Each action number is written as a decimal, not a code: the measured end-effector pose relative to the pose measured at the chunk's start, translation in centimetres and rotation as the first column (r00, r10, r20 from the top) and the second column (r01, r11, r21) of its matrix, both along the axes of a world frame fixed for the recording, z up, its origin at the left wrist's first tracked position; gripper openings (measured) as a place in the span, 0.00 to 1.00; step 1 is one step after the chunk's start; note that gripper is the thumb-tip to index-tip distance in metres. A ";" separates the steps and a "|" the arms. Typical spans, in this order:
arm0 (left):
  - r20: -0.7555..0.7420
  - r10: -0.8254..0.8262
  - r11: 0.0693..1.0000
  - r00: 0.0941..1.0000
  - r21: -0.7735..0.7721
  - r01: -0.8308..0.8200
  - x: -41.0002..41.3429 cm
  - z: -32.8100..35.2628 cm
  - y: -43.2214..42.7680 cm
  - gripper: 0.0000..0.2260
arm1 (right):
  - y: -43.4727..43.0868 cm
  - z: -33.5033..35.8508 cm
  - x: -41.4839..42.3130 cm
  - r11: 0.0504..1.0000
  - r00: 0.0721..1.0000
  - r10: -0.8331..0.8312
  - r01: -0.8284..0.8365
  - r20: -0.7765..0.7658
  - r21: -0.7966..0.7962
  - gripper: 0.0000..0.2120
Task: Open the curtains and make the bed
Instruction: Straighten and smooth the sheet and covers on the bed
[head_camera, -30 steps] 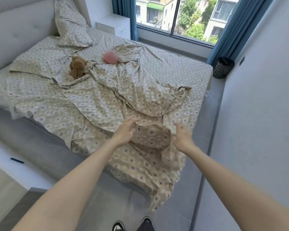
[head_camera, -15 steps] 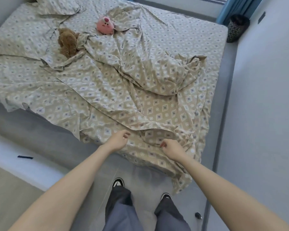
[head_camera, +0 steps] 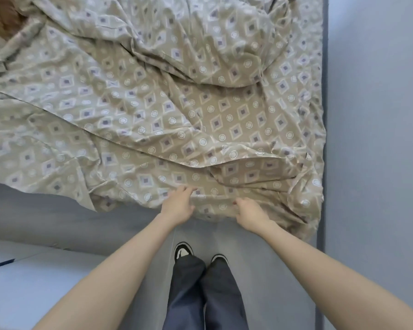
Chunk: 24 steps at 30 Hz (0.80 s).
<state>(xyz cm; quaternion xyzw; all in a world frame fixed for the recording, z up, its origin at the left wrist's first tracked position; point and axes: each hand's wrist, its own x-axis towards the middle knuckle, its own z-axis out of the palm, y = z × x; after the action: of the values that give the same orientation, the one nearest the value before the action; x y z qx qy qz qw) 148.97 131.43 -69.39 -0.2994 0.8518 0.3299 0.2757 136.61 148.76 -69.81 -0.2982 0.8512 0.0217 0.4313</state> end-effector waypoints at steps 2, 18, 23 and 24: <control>0.015 -0.034 0.998 0.999 -0.051 0.035 -0.4 -3.0 -0.5 0.27 | 0.0 -2.9 -0.2 0.998 0.999 0.021 -0.019 -0.027 0.053 0.23; -0.100 -0.302 0.902 0.948 -0.353 0.250 1.4 -7.0 1.6 0.17 | 5.0 -6.3 1.3 0.975 0.989 0.051 -0.079 -0.138 -0.206 0.02; 0.112 -0.439 0.808 0.891 -0.385 0.447 1.5 -3.7 2.3 0.25 | 7.0 -4.4 3.0 0.983 0.991 0.119 -0.125 -0.052 -0.137 0.17; 0.133 -0.432 0.821 0.892 -0.352 0.450 1.9 -3.3 2.7 0.24 | 7.3 -3.8 3.2 0.985 0.992 0.120 -0.125 -0.044 -0.120 0.16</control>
<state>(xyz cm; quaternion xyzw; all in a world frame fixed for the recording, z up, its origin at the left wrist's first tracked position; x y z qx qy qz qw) 150.84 134.11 -72.64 -0.1487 0.9380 0.0820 0.3023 139.84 156.05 -73.57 -0.3754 0.8388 0.0015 0.3943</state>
